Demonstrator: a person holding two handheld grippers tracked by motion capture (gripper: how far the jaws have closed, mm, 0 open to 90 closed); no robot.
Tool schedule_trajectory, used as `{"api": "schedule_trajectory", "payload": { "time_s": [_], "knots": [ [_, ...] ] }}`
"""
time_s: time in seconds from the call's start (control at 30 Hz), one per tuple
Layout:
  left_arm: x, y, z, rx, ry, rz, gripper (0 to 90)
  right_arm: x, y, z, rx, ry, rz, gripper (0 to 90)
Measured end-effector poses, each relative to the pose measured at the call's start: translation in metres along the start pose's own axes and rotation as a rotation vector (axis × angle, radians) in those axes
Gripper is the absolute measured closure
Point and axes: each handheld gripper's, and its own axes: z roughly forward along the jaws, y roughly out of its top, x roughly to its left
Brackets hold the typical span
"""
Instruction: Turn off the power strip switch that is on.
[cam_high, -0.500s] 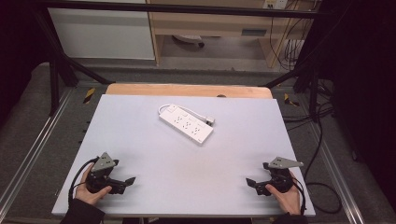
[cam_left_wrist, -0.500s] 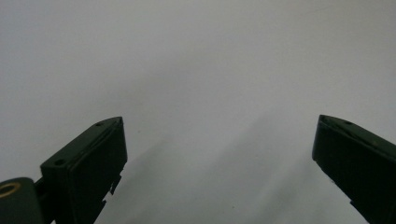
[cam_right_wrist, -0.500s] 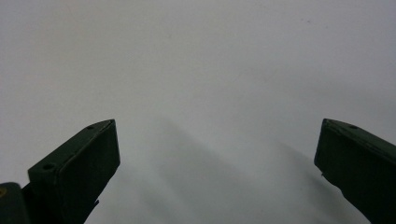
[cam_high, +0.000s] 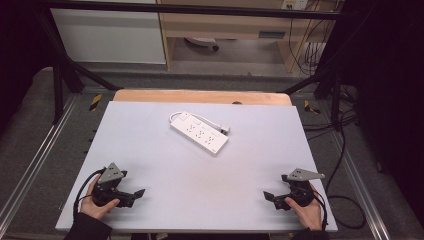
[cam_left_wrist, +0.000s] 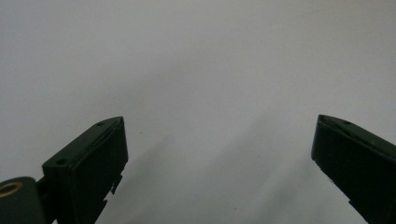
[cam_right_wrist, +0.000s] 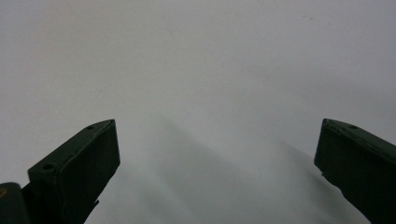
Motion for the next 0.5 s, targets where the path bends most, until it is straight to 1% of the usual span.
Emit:
{"api": "schedule_trajectory", "payload": {
  "time_s": [0.03, 0.17, 0.5],
  "knots": [
    [-0.0003, 0.0001, 0.0001, 0.001, 0.002, 0.0, 3.6, 0.0008, 0.0, 0.0003, 0.002, 0.002, 0.007, 0.7],
    [-0.0011, 0.001, 0.0009, 0.002, -0.001, 0.003, 3.6, 0.0006, 0.0, 0.0004, 0.001, 0.002, 0.007, 0.7],
    [-0.0019, 0.0026, 0.0007, 0.003, 0.001, 0.003, 3.8, 0.0007, -0.0003, 0.0009, 0.013, -0.003, -0.001, 0.7]
  ]
}}
